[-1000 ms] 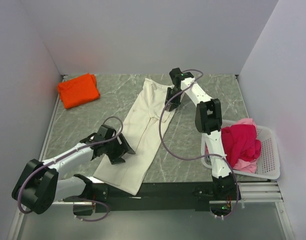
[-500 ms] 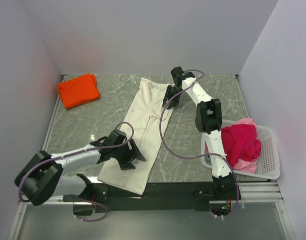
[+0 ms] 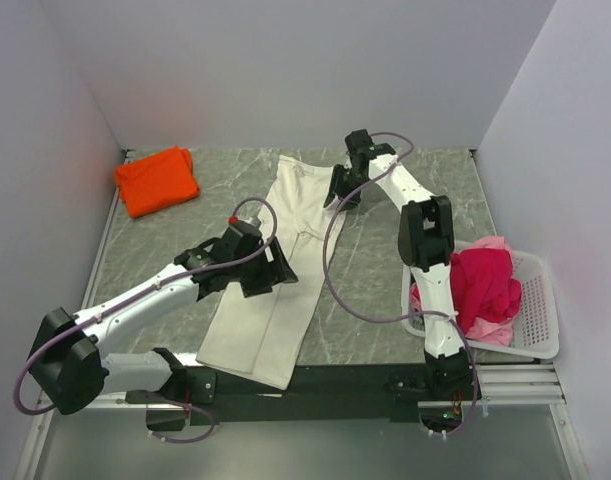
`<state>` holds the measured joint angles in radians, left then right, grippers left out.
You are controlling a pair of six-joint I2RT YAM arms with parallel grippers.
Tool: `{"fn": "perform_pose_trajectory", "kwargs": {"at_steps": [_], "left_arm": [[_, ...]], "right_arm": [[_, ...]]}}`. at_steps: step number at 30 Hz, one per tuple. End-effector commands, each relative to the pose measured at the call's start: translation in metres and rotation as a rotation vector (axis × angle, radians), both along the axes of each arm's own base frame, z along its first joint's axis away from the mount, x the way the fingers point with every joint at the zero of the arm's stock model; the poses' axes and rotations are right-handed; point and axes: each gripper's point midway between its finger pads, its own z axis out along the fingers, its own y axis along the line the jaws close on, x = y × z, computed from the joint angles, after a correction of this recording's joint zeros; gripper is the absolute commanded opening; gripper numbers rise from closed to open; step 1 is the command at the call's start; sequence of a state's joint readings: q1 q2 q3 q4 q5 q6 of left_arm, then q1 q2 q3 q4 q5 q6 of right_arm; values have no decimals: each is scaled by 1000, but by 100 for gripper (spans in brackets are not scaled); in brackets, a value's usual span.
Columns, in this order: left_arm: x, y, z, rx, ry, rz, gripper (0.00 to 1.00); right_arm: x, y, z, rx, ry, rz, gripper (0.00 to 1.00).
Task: Fold and stack the t-shirts
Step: Fold the tshirt
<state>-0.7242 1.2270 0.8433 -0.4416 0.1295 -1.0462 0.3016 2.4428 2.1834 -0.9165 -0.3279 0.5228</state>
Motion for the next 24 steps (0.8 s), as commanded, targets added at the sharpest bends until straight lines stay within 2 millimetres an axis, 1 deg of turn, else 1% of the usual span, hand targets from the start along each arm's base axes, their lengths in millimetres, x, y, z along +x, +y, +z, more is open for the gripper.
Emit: {"fn": "perform_pose_trajectory", "kwargs": {"at_steps": [1,2,3,4,5,6,7,8,9,10,11,12,14,15,16,17,18,20,21,22,23,24], "left_arm": [[-8,45,-14,228,-4,31,80],[-10,50,-15,246,-4,41,80],[-16,56,-18,254,5,42,80],[-20,58,-22,255,14,35,80],[-25,57,-25,243,26,21,80],[-33,62,-39,260,51,11,80],[-34,56,-43,230,48,-14,80],[-38,55,-48,218,59,-28,80],[-47,56,-57,209,88,-45,80],[-46,54,-58,197,79,-47,80],[-47,55,-58,196,73,-48,80],[-48,57,-60,200,73,-49,80],[-52,52,-62,168,73,-80,80],[-56,53,-70,172,88,-91,80],[-61,48,-72,146,110,-114,80],[-62,46,-74,137,113,-122,80],[-67,47,-82,144,138,-132,80],[-70,44,-85,124,149,-151,80],[-74,44,-91,118,159,-159,80],[-76,42,-92,100,166,-169,80],[-84,37,-92,65,191,-201,80],[-86,35,-99,48,199,-211,80]], "right_arm": [[11,-1,96,29,-239,39,50],[6,-1,98,28,-240,46,50],[2,-3,112,27,-264,51,50],[-4,0,115,20,-269,60,50],[-13,-2,116,17,-258,62,50],[-18,1,116,18,-261,71,50],[-25,6,114,16,-261,90,50],[-37,5,98,-5,-222,95,50],[-40,8,101,4,-238,100,50],[-45,9,95,4,-227,102,50],[-58,13,82,2,-190,115,50],[-60,15,76,-2,-187,119,50],[-72,20,60,-20,-157,133,50],[-73,21,50,-30,-142,135,50],[-75,22,44,-36,-129,138,50],[-78,22,36,-44,-115,141,50],[-79,23,25,-56,-95,141,50],[-80,21,10,-77,-68,142,49],[-82,20,6,-85,-56,139,49],[-81,18,1,-99,-50,135,49],[-82,16,-5,-110,-37,131,49],[-82,15,-8,-116,-34,130,49]]}}
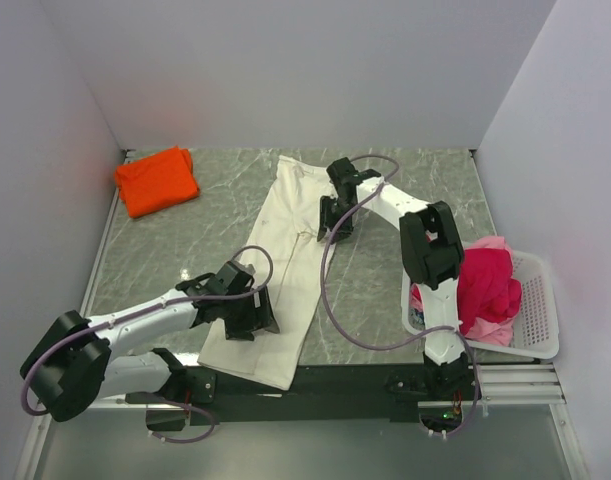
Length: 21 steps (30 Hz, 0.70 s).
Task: Fold and stack the t-shirts
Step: Fold the tshirt
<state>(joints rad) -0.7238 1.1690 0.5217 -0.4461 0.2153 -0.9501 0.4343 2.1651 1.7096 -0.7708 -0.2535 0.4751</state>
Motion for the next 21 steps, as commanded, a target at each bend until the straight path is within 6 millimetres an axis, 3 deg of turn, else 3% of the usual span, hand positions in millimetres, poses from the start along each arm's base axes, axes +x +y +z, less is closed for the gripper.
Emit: {"fn": "perform_pose_trajectory", "kwargs": {"at_steps": [1,5,9,13,19,21], "left_arm": [[-12,-20,-3,-124,36,-78,80],[-20,-24,-13,-143,74,-104,80],[-25,-38,-10,-202,96,-154,79],[-15,-61,-1,-251,63,-222,80],[-1,-88,5,-280,87,-254,79],[5,-91,14,-274,59,-245,79]], "right_arm": [[11,-5,-3,-26,-40,-19,49],[14,-9,-21,-73,-13,-22,49],[17,-13,-30,-109,5,-19,48],[26,-9,-27,-109,-8,-13,48],[23,-6,-28,-93,10,16,48],[27,-4,-10,-63,-52,30,48]]}}
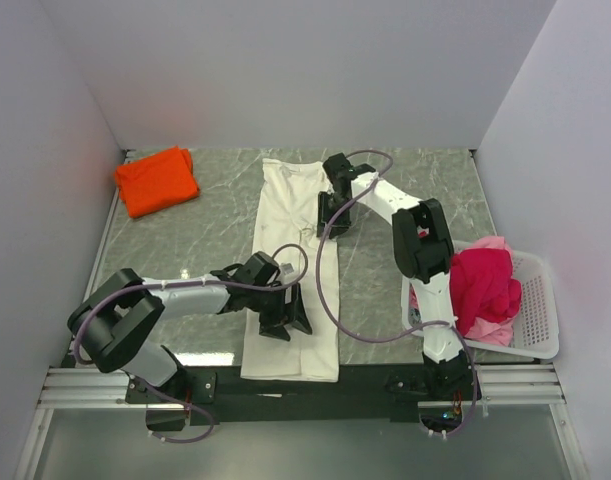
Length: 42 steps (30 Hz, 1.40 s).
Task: Fold and stack the t-shirts
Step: Fold the tshirt
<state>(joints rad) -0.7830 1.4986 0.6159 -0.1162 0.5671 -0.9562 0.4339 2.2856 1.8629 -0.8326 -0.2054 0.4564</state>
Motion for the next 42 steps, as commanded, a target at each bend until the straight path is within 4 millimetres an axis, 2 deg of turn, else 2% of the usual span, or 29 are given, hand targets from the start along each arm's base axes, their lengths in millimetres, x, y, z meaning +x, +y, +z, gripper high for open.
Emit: {"fn": "perform_pose_trajectory", "kwargs": {"at_steps": [1,2,4,5,6,7,8,9,10,11,12,13,14,15,16,17,20,21,22,24,28,30,31,32,38,42], "left_arm": [[16,-5,10,8,-100,2,79],[23,-4,20,9,-141,21,79],[23,7,25,61,-159,44,79],[30,12,35,75,-215,80,79],[32,17,39,89,-235,103,80],[28,29,39,131,-230,117,80],[30,35,51,128,-271,148,80],[33,45,52,164,-291,187,80],[28,56,50,205,-284,203,80],[26,64,56,208,-301,226,80],[27,72,56,239,-304,264,80],[18,85,50,290,-276,272,81],[15,90,51,300,-272,285,81],[12,96,48,323,-258,298,80],[5,105,43,363,-232,297,80],[0,108,40,375,-214,295,80],[-8,113,37,388,-180,303,76],[-9,114,37,387,-176,309,74],[-10,115,38,386,-180,314,74],[-13,118,36,398,-171,314,74],[-22,115,32,390,-128,279,74],[-28,117,25,395,-104,265,74],[-32,120,20,405,-91,260,74],[-35,121,18,408,-80,259,73],[-44,128,12,384,-58,307,73],[-50,124,8,341,-25,324,72]], "right_arm": [[6,-5,12,-5,-82,31,48],[3,-9,27,3,-118,31,48],[2,-13,41,0,-167,43,48],[0,-15,63,12,-212,42,48],[-3,-16,72,16,-232,47,48],[-12,-22,71,8,-226,44,48],[-18,-23,93,27,-270,42,48],[-24,-26,99,36,-276,32,49],[-41,-30,93,27,-248,30,49],[-52,-32,108,42,-270,25,49],[-65,-33,108,45,-248,15,49],[-87,-39,92,27,-196,18,49],[-105,-33,101,46,-207,42,49],[-121,-31,98,51,-181,48,49],[-147,-34,89,45,-152,66,49],[-170,-23,84,46,-134,116,49],[-227,-21,64,53,-47,139,49],[-249,-12,61,72,-19,154,49],[-267,-17,52,67,8,155,49],[-292,-14,46,74,46,160,49],[-327,-21,38,62,109,162,49],[-336,-23,37,55,134,169,49],[-346,-21,37,74,165,189,48],[-350,-16,37,100,174,186,48],[-379,-21,20,92,252,206,48],[-390,-16,16,109,270,244,47]]}}
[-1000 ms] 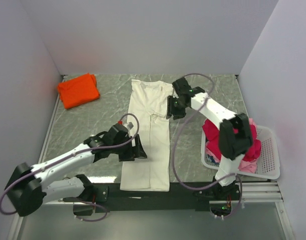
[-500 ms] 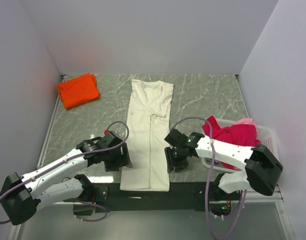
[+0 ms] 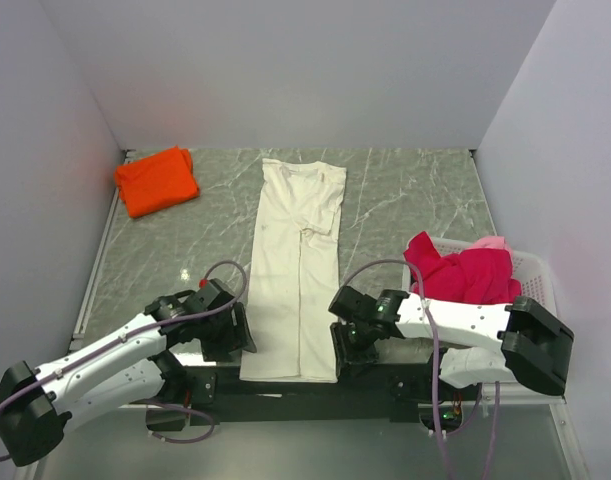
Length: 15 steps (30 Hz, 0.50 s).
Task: Fold and stack the t-shirts
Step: Fold the tshirt
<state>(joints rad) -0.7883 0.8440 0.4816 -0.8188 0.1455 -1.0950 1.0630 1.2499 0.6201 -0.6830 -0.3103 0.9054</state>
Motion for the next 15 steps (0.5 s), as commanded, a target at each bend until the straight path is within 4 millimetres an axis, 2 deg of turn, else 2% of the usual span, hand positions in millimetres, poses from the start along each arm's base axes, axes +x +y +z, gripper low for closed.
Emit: {"fn": "perform_pose_trajectory", "kwargs": {"at_steps": [1,8,15], "left_arm": [[-7,-5,-3,-50,31,24,72],[-2,-6,2,-62,6,48,72],[-2,-7,0,-57,11,43,73]], "right_arm": [[-7,15,1,51,19,9,47],[-8,19,-6,43,11,45,47],[-7,17,-22,16,3,61,45]]}}
